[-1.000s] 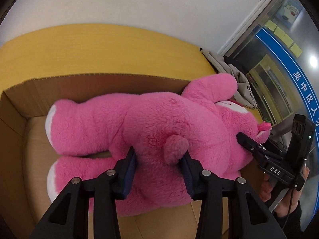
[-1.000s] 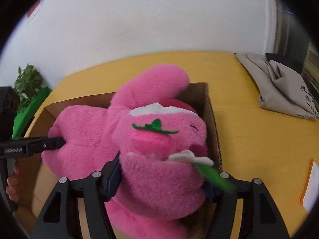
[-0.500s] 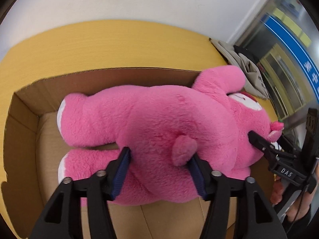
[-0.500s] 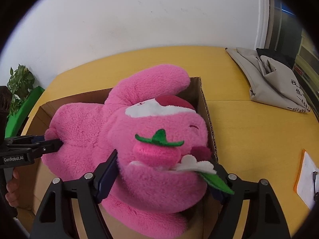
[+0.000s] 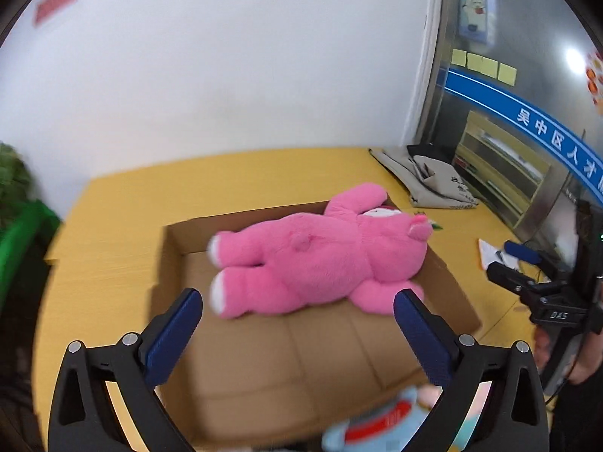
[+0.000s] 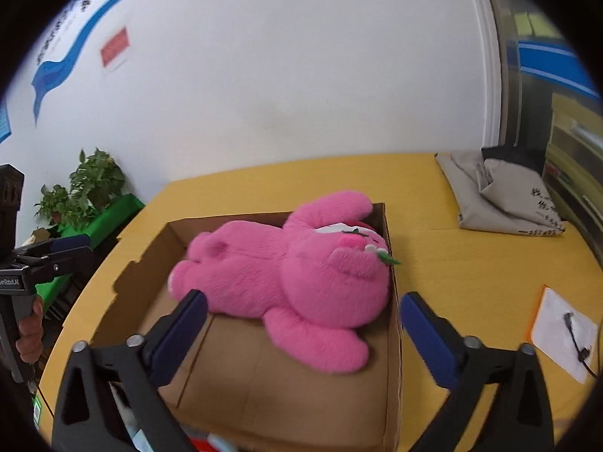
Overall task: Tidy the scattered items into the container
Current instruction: 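Lower the pink bear into the box and open both grippers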
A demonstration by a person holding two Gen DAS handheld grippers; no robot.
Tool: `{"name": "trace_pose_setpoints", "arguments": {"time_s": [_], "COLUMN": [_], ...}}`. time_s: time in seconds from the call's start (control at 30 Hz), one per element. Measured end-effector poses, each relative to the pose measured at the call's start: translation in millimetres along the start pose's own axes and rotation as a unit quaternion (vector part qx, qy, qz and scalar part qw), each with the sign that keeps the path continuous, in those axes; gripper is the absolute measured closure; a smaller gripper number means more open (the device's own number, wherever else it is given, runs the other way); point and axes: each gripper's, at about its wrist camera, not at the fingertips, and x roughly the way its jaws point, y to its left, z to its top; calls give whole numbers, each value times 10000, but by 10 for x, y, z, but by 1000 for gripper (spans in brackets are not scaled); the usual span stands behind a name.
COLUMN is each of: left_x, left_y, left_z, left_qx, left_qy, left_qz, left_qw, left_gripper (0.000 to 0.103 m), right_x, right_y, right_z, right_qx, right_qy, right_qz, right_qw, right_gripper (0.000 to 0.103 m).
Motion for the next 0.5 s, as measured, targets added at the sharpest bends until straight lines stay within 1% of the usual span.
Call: {"name": "trace_pose_setpoints", "arguments": {"time_s": [0.07, 0.13, 0.2, 0.27, 0.33, 0.5], "left_x": [-236, -405, -557, -619, -672, -741], "left_y": [-79, -208, -280, -390, -449, -566], "left_z": [-208, -427, -645, -851, -1006, -1249], "left_qx": [64, 34, 3, -92, -219, -291], "left_qy": [-117, -197, -231, -191, -138, -24], "left_qz": [176, 323, 383, 393, 321, 293], "left_qw": [9998, 9993, 9990, 9990, 9991, 9991], "left_gripper": [0, 0, 0, 0, 0, 0], "right_x": [-252, -438, -590, -695, -781, -876], "right_y": [146, 297, 457, 566, 655, 738], "right_z": [-159, -319, -506, -685, -857, -1131], "right_qx": [-191, -317, -415, -497, -522, -599], "right_qy": [-82, -128, -142, -97, -49, 167], "right_qz": [-84, -260, -375, -415, -451, -545], "right_qw": [9997, 9991, 9983, 9979, 9976, 9966], "right_gripper": [0, 0, 0, 0, 0, 0]}}
